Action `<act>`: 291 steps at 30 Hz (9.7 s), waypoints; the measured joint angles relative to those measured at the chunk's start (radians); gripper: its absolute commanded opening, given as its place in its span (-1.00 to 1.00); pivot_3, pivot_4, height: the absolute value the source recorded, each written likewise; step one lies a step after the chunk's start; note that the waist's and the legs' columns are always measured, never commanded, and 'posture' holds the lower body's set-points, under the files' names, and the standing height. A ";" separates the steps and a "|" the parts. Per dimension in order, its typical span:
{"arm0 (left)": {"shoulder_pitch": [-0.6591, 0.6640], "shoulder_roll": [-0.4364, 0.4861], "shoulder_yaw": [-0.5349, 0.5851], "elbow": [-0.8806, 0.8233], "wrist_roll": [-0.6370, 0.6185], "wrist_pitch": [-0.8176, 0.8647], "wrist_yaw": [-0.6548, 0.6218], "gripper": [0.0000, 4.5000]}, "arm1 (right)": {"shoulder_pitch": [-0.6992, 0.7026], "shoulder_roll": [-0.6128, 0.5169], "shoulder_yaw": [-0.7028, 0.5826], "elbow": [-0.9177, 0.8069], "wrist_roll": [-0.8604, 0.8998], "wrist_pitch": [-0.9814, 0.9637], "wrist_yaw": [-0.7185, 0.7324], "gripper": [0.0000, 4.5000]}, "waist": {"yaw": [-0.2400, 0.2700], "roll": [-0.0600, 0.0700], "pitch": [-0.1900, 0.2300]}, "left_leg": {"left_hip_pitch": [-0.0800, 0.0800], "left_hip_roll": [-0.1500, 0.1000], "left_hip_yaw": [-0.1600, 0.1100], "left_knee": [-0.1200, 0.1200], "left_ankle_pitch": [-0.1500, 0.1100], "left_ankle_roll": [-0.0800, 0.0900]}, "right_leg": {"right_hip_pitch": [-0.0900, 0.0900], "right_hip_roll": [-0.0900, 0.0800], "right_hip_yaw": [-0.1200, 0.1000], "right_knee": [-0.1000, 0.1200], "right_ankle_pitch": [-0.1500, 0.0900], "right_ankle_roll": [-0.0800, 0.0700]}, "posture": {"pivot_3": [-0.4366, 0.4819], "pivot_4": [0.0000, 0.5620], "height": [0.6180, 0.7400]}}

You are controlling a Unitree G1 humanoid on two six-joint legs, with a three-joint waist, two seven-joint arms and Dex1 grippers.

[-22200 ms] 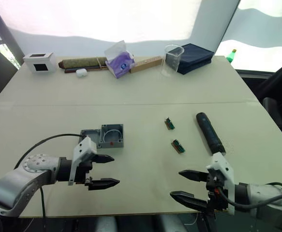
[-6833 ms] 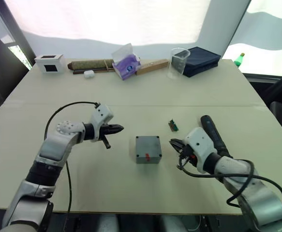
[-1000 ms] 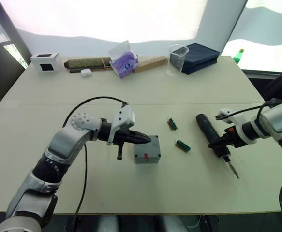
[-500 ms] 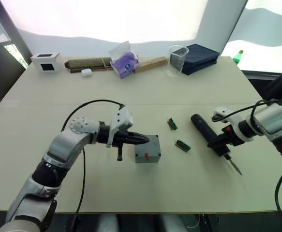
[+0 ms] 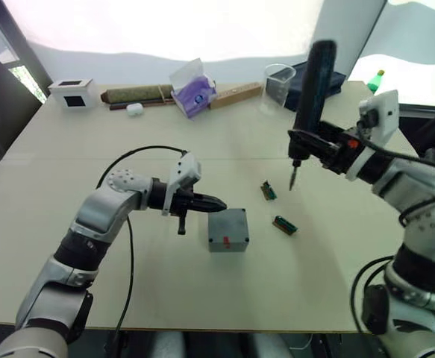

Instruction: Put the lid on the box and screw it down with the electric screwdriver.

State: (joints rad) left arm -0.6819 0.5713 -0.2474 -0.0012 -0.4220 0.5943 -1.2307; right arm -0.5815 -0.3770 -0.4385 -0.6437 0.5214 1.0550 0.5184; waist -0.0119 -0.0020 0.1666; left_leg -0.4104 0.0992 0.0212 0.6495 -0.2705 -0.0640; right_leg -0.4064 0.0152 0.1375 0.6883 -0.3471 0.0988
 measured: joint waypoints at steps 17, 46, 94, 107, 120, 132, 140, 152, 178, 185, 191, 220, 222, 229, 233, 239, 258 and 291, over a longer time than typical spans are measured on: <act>0.011 -0.015 -0.099 0.012 0.162 -0.169 0.002 -1.00 | 0.301 0.214 0.461 -0.115 -0.170 -0.414 -0.230 -0.05 | -0.033 0.000 -0.001 | 0.002 0.000 -0.001 -0.001 0.001 -0.002 | 0.001 0.001 0.000 0.001 0.000 0.000 | -0.05 -0.47 1.00; 0.018 -0.021 -0.090 0.019 0.170 -0.169 0.008 -1.00 | 0.407 0.232 0.579 0.052 -0.302 -0.670 -0.251 -0.05 | -0.032 -0.002 -0.002 | 0.004 0.000 -0.001 0.000 0.001 -0.002 | 0.004 0.001 0.000 0.002 0.000 0.000 | -0.05 -0.47 1.00; 0.101 -0.009 -0.097 0.016 0.174 -0.164 0.014 -1.00 | 0.453 0.125 0.618 0.052 -0.337 -0.600 -0.231 -0.05 | -0.032 -0.023 -0.046 | 0.039 0.001 -0.002 -0.005 -0.011 0.018 | 0.041 0.002 0.000 -0.007 -0.008 -0.009 | -0.05 -0.47 1.00; 0.110 -0.019 -0.096 0.006 0.174 -0.162 0.022 -1.00 | 0.453 0.110 0.616 0.050 -0.331 -0.599 -0.225 -0.05 | -0.032 -0.024 -0.046 | 0.039 0.001 -0.002 -0.007 -0.011 0.018 | 0.040 0.001 0.000 -0.008 -0.010 -0.012 | -0.05 -0.47 1.00; 0.088 -0.086 -0.082 0.009 0.173 -0.150 0.084 -1.00 | 0.136 0.040 0.373 -0.119 -0.041 -0.061 -0.243 -0.05 | -0.030 -0.011 -0.021 | 0.027 0.000 -0.001 -0.013 -0.008 0.013 | 0.030 -0.001 0.001 -0.018 -0.007 -0.009 | -0.05 -0.47 1.00; 0.116 -0.108 0.040 -0.005 0.013 0.005 0.100 -1.00 | -0.242 -0.116 -0.228 -0.038 0.308 0.528 -0.400 -0.05 | -0.025 -0.004 -0.016 | 0.001 0.000 0.000 -0.018 0.000 0.000 | -0.001 -0.001 0.000 -0.017 -0.004 -0.005 | -0.05 -0.47 1.00; -0.014 -0.021 0.028 -0.060 -0.019 -0.012 -0.038 -1.00 | 0.353 -0.488 -0.227 0.331 0.691 0.553 -0.471 -0.05 | -0.011 0.002 -0.006 | -0.003 -0.001 0.006 -0.018 -0.001 0.002 | 0.000 -0.001 0.007 -0.023 -0.005 -0.003 | -0.05 -0.47 1.00; -0.022 0.026 -0.006 -0.150 -0.078 0.029 -0.140 -1.00 | 0.334 -0.591 -0.085 0.593 0.936 0.553 -0.639 -0.05 | -0.031 -0.004 -0.002 | 0.001 -0.002 0.004 -0.014 0.000 0.000 | 0.004 0.003 0.016 -0.022 0.001 0.004 | -0.05 -0.47 1.00; -0.018 0.091 0.028 -0.005 -0.039 0.032 -0.067 -1.00 | 0.106 -0.736 0.016 0.226 0.673 0.427 -0.351 0.99 | -0.027 -0.003 -0.002 | 0.000 -0.001 0.002 -0.011 -0.001 0.002 | 0.002 0.004 0.016 -0.018 0.001 0.004 | -0.05 -0.47 1.00; 0.079 0.138 -0.005 -0.006 0.064 -0.027 -0.044 -1.00 | 0.330 -0.693 0.215 -0.123 0.559 0.165 -0.121 0.99 | -0.023 -0.004 -0.002 | 0.000 -0.001 0.002 -0.004 -0.001 0.003 | 0.002 0.004 0.016 -0.017 0.001 0.004 | -0.05 -0.47 1.00; 0.175 0.171 -0.041 -0.105 0.092 -0.007 -0.031 -1.00 | 0.416 -0.541 0.562 -0.173 0.373 0.025 -0.061 0.99 | -0.028 -0.005 -0.002 | -0.001 -0.001 0.002 -0.001 -0.002 0.004 | 0.003 0.004 0.016 -0.011 0.001 0.004 | -0.05 -0.47 1.00; 0.059 0.011 -0.047 0.186 0.248 -0.189 0.068 -1.00 | 0.327 -0.366 0.547 -0.124 0.253 0.073 -0.040 0.99 | -0.030 -0.007 -0.002 | 0.001 -0.001 0.001 0.002 -0.001 0.003 | 0.003 0.005 0.016 -0.004 0.001 0.004 | -0.05 -0.47 1.00; 0.059 0.037 -0.049 0.208 0.263 -0.209 0.050 -1.00 | 0.341 -0.426 0.515 -0.136 0.254 0.066 -0.009 0.99 | -0.030 -0.007 -0.002 | 0.001 -0.001 0.001 0.002 -0.001 0.003 | 0.003 0.005 0.016 -0.004 0.001 0.004 | -0.05 -0.47 1.00; 0.115 0.098 -0.048 0.110 0.216 -0.132 -0.044 -1.00 | 0.319 -0.501 0.566 -0.062 0.118 -0.057 0.058 0.99 | -0.036 -0.007 -0.002 | 0.001 -0.001 0.001 0.002 -0.002 0.004 | 0.002 0.005 0.016 -0.004 0.001 0.004 | -0.05 -0.47 1.00; 0.170 0.114 -0.060 0.028 0.190 -0.057 -0.082 -1.00 | 0.282 -0.486 0.640 0.045 0.015 -0.136 0.083 0.99 | -0.029 -0.007 -0.002 | 0.001 -0.001 0.001 0.002 -0.002 0.003 | 0.002 0.005 0.016 -0.003 0.001 0.004 | -0.05 -0.47 1.00; 0.207 0.019 -0.053 -0.009 0.185 -0.032 0.004 -1.00 | 0.221 -0.425 0.784 0.150 -0.120 -0.242 0.134 0.99 | -0.023 -0.007 -0.002 | 0.001 -0.001 0.001 0.004 -0.001 0.003 | 0.003 0.005 0.016 -0.003 0.001 0.004 | -0.05 -0.47 1.00; 0.166 -0.008 -0.038 0.033 0.195 -0.045 0.080 -1.00 | 0.328 -0.323 0.705 0.011 -0.067 -0.083 0.110 0.99 | -0.030 -0.007 -0.002 | 0.001 -0.001 0.000 0.004 -0.001 0.003 | 0.003 0.005 0.016 -0.002 0.001 0.004 | -0.05 -0.47 1.00; 0.010 0.010 0.024 -0.019 0.021 0.044 -0.072 -1.00 | 0.532 -0.269 0.356 0.157 -0.085 -0.345 0.069 0.16 | -0.032 -0.007 -0.003 | 0.004 -0.001 0.000 0.004 -0.001 0.003 | 0.006 0.006 0.016 -0.002 0.001 0.004 | -0.05 -0.47 1.00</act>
State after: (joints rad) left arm -0.6718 0.5813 -0.2234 -0.0198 -0.4015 0.6383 -1.3029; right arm -0.0493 -0.6464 -0.0827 -0.4864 0.4366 0.7099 0.5870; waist -0.0435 -0.0093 0.1640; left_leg -0.4068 0.0977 0.0209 0.6533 -0.2717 -0.0614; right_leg -0.4003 0.0210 0.1535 0.6867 -0.3461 0.1032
